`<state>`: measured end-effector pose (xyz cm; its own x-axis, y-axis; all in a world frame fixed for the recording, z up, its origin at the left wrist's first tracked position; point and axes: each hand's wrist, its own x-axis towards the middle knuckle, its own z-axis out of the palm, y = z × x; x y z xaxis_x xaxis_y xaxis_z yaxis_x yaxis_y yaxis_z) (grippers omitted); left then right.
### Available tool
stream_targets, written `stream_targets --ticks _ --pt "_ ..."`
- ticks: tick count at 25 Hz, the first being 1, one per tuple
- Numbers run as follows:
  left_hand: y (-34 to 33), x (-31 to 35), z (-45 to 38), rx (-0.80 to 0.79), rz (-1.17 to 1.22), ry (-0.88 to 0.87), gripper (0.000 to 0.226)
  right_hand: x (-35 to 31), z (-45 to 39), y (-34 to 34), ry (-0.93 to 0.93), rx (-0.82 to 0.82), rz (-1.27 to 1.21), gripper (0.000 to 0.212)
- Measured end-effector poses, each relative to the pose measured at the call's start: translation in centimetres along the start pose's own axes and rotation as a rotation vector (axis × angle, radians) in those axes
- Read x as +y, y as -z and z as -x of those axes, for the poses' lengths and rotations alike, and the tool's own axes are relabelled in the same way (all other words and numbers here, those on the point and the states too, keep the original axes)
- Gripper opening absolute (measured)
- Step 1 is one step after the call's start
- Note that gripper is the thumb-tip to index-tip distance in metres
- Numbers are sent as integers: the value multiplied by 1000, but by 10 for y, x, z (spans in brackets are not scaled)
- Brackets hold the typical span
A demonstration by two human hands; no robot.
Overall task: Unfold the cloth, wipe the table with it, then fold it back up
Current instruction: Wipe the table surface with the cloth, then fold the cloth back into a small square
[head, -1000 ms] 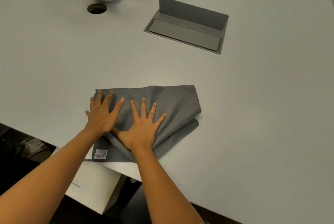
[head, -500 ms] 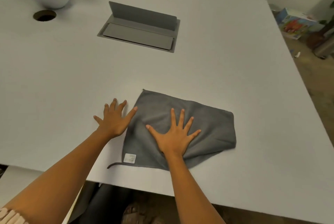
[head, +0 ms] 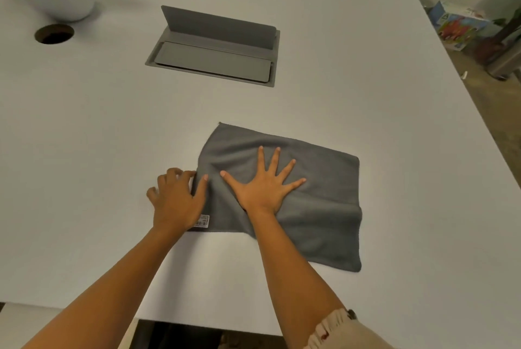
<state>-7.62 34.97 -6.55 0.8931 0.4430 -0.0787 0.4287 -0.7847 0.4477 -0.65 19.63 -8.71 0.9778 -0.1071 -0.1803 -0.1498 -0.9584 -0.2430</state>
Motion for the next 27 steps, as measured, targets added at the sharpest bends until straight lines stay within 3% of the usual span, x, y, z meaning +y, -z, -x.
stream_targets --ticks 4,10,12,14,16,19,22,25,27 --pt "14 -33 5 106 29 166 39 -58 -6 -16 103 -38 15 122" --pt "24 -33 26 73 90 405 61 -80 -1 -19 213 -108 -91 113" --pt "20 -25 20 3 148 486 64 -69 -5 -11 183 -116 -401 94" --pt "17 -21 14 -65 211 546 61 -47 -5 9 87 5 -823 60" --pt "20 -18 14 -123 279 590 56 -13 1 32 -40 124 -959 36" --pt "31 -14 14 -124 332 667 52 38 14 57 -289 123 -673 36" --pt "37 -14 22 -110 393 784 57 74 43 70 -576 -137 -294 58" --pt "40 -21 30 -37 492 801 48 93 74 74 -632 -232 -364 75" --pt "52 -16 39 44 511 790 38 101 86 72 -610 -209 -475 71"
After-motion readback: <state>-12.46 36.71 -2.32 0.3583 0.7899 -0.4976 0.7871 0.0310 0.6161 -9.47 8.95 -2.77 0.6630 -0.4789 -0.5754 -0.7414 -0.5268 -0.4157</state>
